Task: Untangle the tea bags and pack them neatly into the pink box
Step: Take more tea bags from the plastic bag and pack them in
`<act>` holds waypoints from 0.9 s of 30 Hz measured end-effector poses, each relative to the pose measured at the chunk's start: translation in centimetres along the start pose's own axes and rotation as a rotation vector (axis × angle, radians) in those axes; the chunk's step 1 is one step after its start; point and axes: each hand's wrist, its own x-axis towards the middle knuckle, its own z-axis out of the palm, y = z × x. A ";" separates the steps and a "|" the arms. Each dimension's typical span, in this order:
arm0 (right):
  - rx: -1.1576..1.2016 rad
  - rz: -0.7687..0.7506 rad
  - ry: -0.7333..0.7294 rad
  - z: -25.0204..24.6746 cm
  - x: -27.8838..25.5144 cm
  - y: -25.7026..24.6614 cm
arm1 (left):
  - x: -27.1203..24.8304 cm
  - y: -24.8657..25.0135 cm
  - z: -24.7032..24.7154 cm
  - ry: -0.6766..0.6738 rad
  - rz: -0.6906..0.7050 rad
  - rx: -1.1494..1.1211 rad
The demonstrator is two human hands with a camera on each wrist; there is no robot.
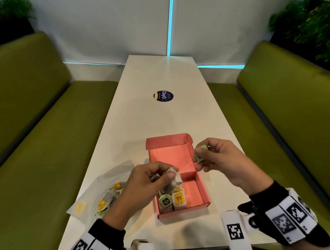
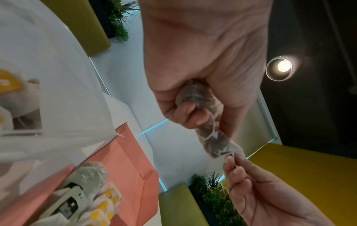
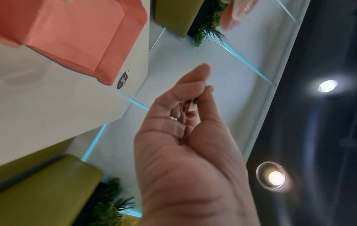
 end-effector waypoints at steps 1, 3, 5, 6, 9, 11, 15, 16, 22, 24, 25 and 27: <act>0.029 0.005 0.020 -0.1 0.1 -0.1 | 0.0 0.1 -0.1 -0.014 -0.001 -0.005; 0.065 0.002 0.055 -0.2 0.2 -0.2 | 0.0 0.2 -0.1 -0.033 0.006 -0.004; 0.098 -0.013 0.098 -0.1 0.3 -0.3 | 0.0 0.1 -0.1 -0.038 0.004 -0.004; 0.123 -0.022 0.125 -0.2 0.3 -0.4 | 0.1 0.0 -0.2 -0.036 -0.003 0.003; 0.242 -0.037 0.188 -0.6 0.4 -0.7 | -0.1 -0.2 -0.6 -0.046 -0.028 0.060; 0.340 -0.045 0.209 -0.8 0.5 -1.0 | -0.2 -0.4 -1.0 -0.115 -0.049 0.123; 0.449 -0.061 0.236 -1.2 0.5 -1.6 | -0.7 -0.7 -1.1 -0.242 -0.056 0.228; 0.461 -0.064 0.237 -1.2 0.5 -1.7 | -0.8 -0.6 -1.1 -0.247 -0.053 0.234; 0.476 -0.081 0.205 -1.4 0.6 -1.7 | -0.9 0.1 -0.5 -0.136 -0.052 0.120; 0.458 -0.080 0.209 -1.5 0.7 -1.7 | -0.8 0.2 -0.3 -0.108 -0.060 0.090; 0.447 -0.076 0.223 -1.6 0.7 -1.6 | -0.8 0.2 -0.3 -0.097 -0.067 0.074; 0.429 -0.071 0.278 -1.7 0.8 -1.5 | -0.8 0.1 -0.4 -0.082 -0.074 0.072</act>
